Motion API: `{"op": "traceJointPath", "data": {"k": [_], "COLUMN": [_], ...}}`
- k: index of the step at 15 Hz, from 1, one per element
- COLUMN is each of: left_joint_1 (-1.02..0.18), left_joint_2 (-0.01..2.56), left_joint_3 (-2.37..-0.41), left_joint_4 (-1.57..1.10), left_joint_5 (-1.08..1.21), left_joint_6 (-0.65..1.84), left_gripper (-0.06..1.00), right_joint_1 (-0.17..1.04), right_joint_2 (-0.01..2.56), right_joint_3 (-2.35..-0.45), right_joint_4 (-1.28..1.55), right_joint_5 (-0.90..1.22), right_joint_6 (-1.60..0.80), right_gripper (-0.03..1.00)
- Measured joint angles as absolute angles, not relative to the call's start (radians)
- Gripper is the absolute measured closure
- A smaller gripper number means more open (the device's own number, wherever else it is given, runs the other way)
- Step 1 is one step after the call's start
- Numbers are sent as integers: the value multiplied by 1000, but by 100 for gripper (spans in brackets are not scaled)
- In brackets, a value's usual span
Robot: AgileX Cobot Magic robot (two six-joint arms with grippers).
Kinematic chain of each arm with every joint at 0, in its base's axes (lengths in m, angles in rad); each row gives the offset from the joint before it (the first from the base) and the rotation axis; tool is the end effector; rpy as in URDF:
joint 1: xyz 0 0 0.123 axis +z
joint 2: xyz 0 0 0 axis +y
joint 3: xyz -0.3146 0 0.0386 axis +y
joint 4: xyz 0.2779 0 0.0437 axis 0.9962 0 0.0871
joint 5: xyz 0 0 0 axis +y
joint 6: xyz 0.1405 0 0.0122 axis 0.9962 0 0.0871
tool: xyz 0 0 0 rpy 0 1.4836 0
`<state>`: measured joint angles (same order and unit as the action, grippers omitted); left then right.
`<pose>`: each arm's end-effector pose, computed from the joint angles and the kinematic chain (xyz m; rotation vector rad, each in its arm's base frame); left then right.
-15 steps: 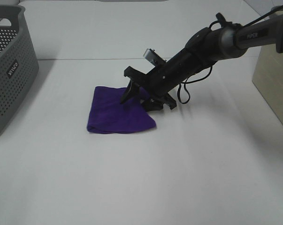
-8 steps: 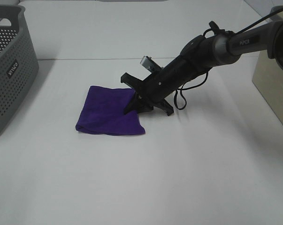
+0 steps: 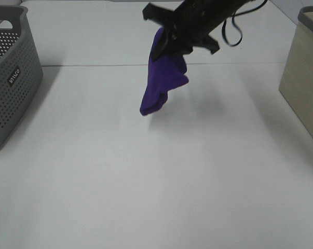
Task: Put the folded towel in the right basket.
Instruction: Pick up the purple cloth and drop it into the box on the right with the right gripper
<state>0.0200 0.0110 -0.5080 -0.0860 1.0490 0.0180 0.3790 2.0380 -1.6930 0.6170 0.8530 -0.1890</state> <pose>0.0353 -0.0098 0.2731 0.0012 2.0335 -0.0789 0.4603 0.2495 0.2262 -0.3465 2.6138 0.8080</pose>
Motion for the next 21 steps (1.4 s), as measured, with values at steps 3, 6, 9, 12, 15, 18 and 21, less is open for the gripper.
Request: {"op": "traceJointPath", "data": {"k": [3, 6, 9, 12, 15, 18, 21], "left_joint_1": [20, 20, 20, 20, 20, 20, 20], "left_joint_2": [11, 11, 11, 11, 11, 11, 11], "left_joint_3": [-508, -508, -508, -508, -508, -508, -508], "left_joint_4": [-86, -86, -86, -86, -86, -86, -86], "left_joint_5": [1049, 1049, 1049, 1049, 1049, 1049, 1049], "left_joint_6": [18, 18, 18, 18, 18, 18, 18], "left_gripper": [-5, -5, -5, -5, -5, -5, -5], "right_joint_1": [277, 66, -205, -314, -342, -343, -343], "right_joint_2": [1874, 1803, 1807, 1843, 1904, 1941, 1942], "right_joint_3": [-1790, -1989, -2087, -2087, -2087, -2087, -2087], "right_joint_4": [487, 360, 191, 167, 165, 165, 171], "right_joint_5": [913, 947, 1029, 1093, 1125, 1135, 1140], "right_joint_6": [-139, -75, -56, -56, -64, -81, -96], "right_gripper": [89, 89, 89, 89, 80, 28, 6]}}
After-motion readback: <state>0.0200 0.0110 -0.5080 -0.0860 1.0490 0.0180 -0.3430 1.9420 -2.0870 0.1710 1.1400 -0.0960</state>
